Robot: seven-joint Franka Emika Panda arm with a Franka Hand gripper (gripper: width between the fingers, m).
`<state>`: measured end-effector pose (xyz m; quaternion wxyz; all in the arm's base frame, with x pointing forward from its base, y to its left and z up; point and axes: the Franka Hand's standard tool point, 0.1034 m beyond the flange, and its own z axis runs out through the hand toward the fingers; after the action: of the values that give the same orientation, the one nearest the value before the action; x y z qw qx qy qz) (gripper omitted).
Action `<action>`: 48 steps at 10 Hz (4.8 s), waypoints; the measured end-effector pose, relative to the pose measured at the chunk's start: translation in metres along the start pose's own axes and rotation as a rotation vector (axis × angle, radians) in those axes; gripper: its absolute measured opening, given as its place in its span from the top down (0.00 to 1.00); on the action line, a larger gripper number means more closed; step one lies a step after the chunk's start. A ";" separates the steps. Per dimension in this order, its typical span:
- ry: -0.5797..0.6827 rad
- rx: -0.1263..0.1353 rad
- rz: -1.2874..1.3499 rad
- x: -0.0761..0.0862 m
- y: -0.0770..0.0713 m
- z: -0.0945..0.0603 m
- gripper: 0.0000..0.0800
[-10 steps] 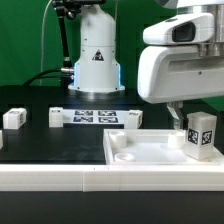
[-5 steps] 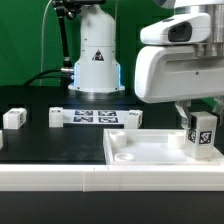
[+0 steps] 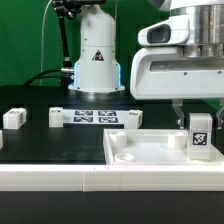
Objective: Assemble one leg
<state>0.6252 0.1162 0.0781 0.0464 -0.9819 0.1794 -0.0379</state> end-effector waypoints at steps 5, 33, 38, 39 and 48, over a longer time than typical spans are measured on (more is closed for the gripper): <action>0.009 -0.007 0.592 -0.003 0.001 0.001 0.63; -0.032 -0.063 -0.422 -0.002 0.000 0.003 0.64; -0.016 -0.052 0.065 -0.001 -0.002 0.004 0.64; -0.016 -0.052 0.131 -0.001 -0.002 0.004 0.64; 0.010 -0.052 0.973 -0.005 -0.005 0.006 0.62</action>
Offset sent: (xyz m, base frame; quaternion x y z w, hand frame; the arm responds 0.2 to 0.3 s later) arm -0.0032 0.0018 -0.0046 -0.0170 0.0240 0.2945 0.9552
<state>0.6229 0.1234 0.0726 0.0333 -0.7848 0.6187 -0.0118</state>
